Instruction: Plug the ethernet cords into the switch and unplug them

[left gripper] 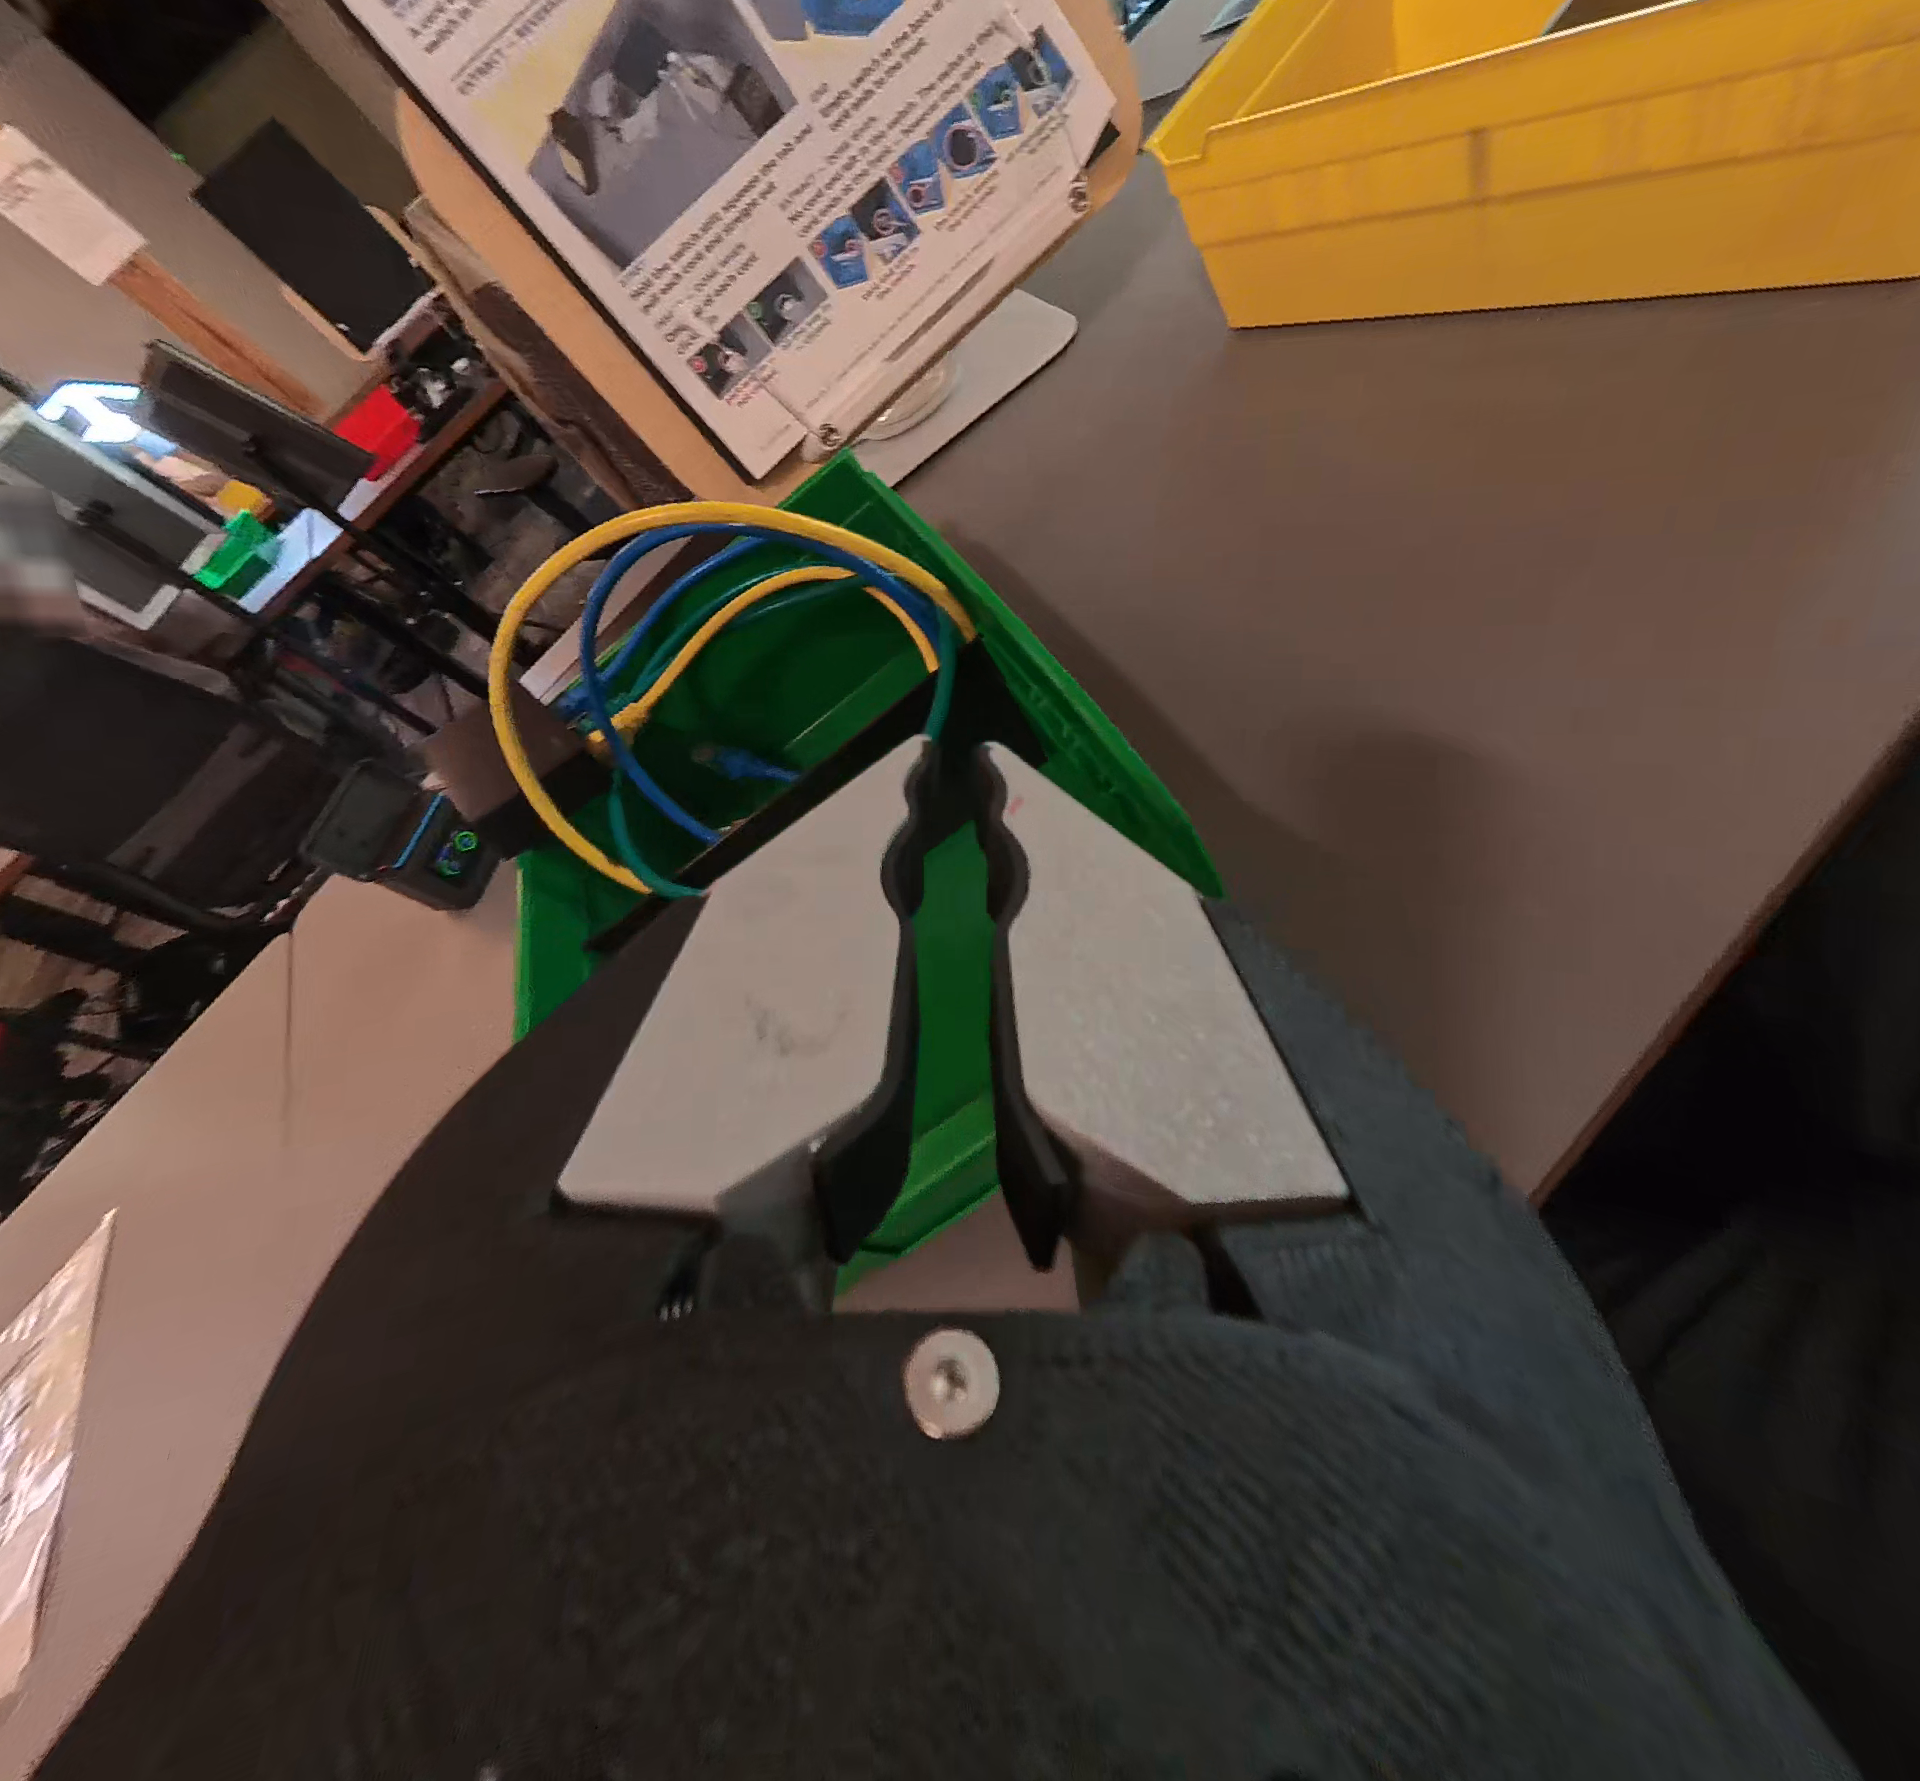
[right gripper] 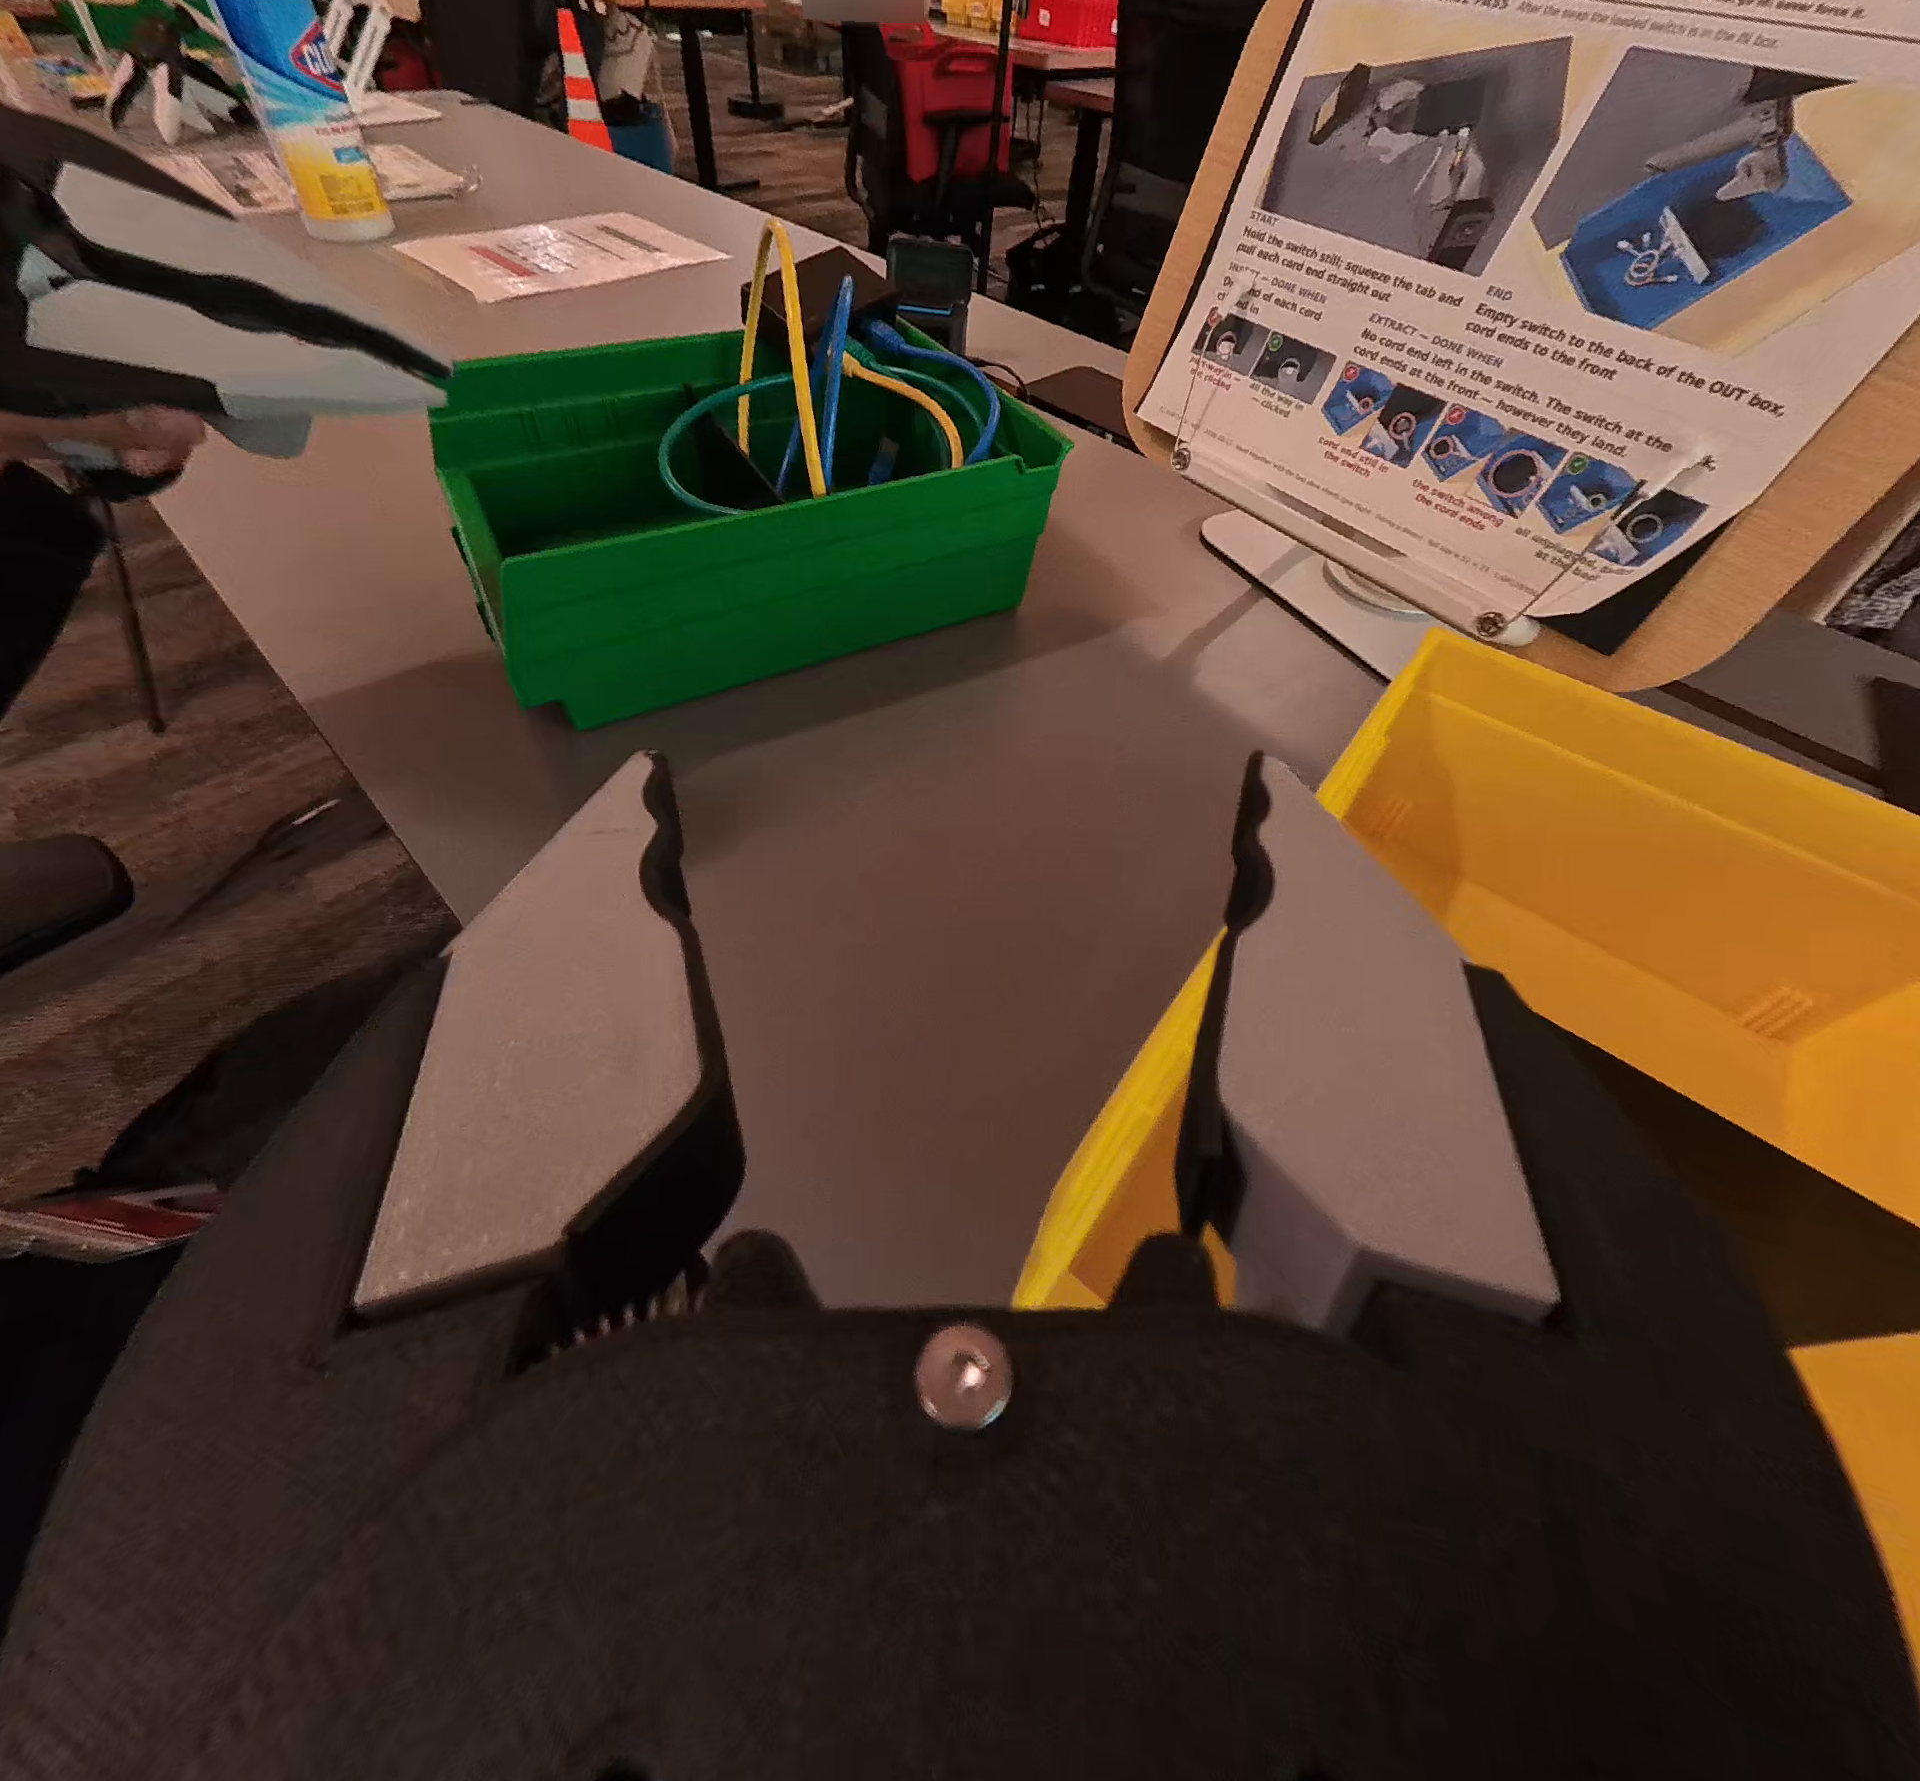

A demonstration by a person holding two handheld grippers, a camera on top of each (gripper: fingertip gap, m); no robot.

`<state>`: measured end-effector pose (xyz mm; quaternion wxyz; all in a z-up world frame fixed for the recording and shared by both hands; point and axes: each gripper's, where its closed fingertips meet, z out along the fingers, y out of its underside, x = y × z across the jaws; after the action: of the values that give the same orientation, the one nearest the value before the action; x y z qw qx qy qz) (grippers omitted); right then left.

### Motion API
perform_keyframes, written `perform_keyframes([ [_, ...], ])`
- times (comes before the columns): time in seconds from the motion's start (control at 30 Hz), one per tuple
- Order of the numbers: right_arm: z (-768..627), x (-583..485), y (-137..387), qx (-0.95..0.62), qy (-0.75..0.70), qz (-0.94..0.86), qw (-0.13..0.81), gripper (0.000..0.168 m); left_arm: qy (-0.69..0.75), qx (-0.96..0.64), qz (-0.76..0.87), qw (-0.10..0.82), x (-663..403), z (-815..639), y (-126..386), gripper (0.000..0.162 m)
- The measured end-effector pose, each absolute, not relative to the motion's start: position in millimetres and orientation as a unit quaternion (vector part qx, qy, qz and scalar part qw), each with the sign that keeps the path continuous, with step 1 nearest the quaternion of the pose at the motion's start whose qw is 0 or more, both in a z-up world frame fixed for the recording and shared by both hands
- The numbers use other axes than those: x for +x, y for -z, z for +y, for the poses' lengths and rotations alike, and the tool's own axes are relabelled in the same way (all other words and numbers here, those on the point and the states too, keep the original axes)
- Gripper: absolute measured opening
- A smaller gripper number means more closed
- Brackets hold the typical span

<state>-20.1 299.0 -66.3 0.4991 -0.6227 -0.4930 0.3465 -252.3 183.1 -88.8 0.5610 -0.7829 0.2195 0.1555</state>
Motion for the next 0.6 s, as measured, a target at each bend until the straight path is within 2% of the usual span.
perform_keyframes([
  [0.13,305,-22,66,-0.628,-0.346,-0.487,0.499,0.106,-0.171,-0.786,0.22,0.552,-257,183,92,0.004],
  [0.47,308,-25,58,-0.619,-0.379,-0.465,0.507,0.091,-0.181,-0.778,0.205,0.566,-264,172,81,0.004],
  [0.53,312,-23,62,-0.63,-0.367,-0.459,0.507,0.092,-0.178,-0.776,0.206,0.568,-263,171,79,0.004],
  [0.6,317,-20,63,-0.643,-0.362,-0.445,0.507,0.101,-0.177,-0.778,0.207,0.566,-262,171,80,0.004],
])
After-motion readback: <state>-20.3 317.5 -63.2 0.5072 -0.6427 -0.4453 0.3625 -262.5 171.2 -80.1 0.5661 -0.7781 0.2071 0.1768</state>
